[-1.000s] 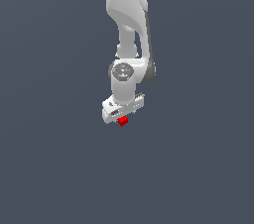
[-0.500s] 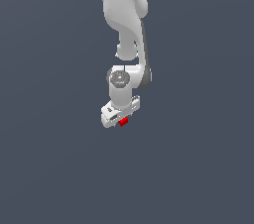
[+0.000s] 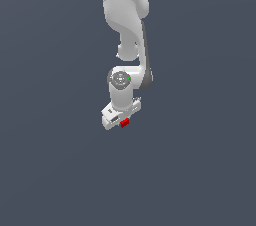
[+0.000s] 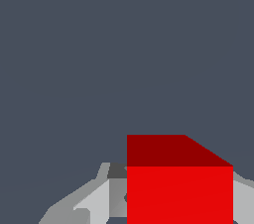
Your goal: Pick up the red cube and move it to a goal position.
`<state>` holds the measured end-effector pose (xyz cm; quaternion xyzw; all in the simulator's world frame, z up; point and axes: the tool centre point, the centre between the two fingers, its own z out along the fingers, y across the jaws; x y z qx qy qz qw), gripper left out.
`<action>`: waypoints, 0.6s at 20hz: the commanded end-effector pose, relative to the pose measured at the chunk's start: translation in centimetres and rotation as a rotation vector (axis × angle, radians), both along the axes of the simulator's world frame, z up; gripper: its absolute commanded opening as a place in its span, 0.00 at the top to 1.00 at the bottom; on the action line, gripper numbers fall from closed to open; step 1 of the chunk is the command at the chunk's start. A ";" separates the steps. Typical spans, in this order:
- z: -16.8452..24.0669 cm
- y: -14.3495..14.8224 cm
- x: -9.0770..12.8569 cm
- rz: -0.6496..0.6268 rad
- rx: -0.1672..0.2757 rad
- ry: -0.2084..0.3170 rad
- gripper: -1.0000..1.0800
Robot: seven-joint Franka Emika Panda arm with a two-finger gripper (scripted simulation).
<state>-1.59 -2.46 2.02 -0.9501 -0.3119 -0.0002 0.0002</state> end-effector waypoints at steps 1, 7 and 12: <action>0.0 0.0 0.0 0.001 0.000 0.000 1.00; 0.5 -0.2 0.0 0.000 0.000 0.000 1.00; 2.5 -1.1 0.0 0.000 0.000 0.000 1.00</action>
